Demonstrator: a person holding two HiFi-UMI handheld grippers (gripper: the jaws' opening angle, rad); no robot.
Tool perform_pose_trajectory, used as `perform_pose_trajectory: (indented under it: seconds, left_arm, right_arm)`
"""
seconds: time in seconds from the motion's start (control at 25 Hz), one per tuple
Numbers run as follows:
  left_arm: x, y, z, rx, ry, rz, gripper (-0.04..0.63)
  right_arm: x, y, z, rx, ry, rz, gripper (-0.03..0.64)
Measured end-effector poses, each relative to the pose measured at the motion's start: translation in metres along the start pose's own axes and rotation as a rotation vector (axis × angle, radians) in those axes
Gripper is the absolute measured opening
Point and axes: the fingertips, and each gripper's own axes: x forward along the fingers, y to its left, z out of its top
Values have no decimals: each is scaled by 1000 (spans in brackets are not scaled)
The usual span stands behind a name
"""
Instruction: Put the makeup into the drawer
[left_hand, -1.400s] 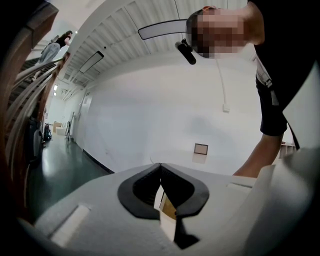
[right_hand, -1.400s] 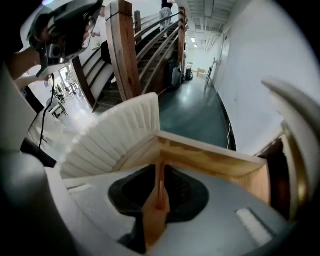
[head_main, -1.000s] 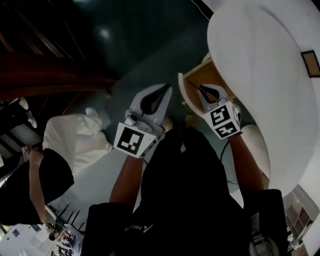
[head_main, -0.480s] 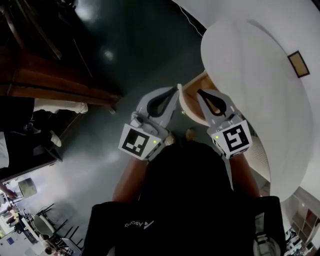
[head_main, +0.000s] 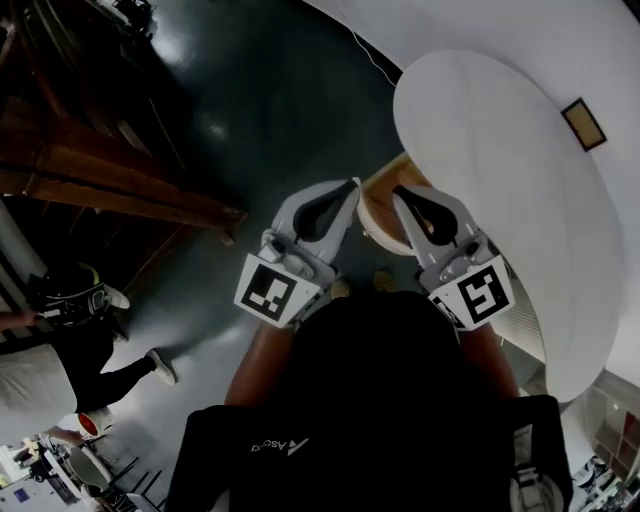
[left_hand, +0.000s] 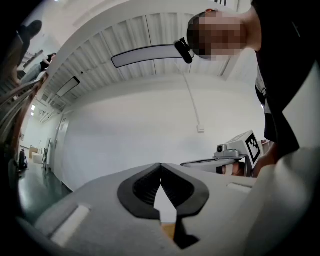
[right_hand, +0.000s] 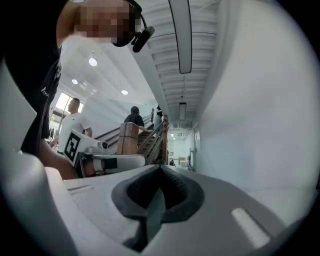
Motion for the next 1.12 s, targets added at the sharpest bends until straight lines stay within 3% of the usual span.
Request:
perform_pose_trajectory:
  seconds: [0.44, 0.84, 1.12]
  left_arm:
    - [-2, -3, 6, 19, -34, -25, 11]
    - [-4, -10, 0, 1, 12, -21, 11]
    - [-4, -10, 6, 16, -48, -23, 11]
  right_arm:
    - [-20, -15, -4, 39, -12, -66, 3]
    - [-33, -18, -8, 43, 6, -67, 3]
    - [-35, -22, -13, 43, 14, -70, 3]
